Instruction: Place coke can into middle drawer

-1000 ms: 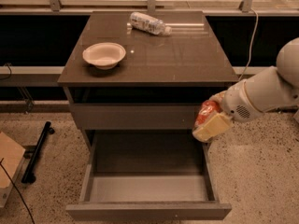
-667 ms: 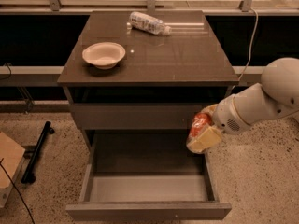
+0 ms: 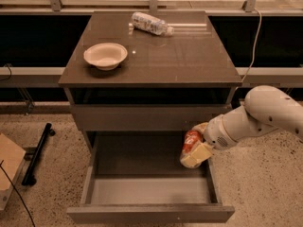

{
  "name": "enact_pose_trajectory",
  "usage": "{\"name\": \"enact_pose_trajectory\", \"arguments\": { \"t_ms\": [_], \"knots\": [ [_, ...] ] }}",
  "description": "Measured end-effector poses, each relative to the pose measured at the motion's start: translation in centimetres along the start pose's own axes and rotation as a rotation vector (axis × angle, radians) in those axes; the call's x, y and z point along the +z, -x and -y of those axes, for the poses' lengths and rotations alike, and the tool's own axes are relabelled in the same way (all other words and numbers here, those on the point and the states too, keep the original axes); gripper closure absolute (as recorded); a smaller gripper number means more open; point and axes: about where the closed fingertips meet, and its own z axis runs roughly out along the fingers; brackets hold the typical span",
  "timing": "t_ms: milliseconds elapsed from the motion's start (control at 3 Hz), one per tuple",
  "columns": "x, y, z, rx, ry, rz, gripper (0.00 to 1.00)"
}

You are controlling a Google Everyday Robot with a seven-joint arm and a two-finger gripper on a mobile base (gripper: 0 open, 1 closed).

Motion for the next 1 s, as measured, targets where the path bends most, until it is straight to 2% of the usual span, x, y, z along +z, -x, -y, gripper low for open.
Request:
{"name": "enact_pose_trajectory", "arguments": {
  "t_ms": [333, 667, 1000],
  "knots": [
    [2.7, -1.5, 1.4, 0.031, 0.032, 0.022, 1.0],
    [4.9, -2.8, 2.5, 0.081, 0.061, 0.008, 1.0],
    [4.9, -2.8, 2.5, 0.081, 0.06, 0.008, 1.0]
  ]
}}
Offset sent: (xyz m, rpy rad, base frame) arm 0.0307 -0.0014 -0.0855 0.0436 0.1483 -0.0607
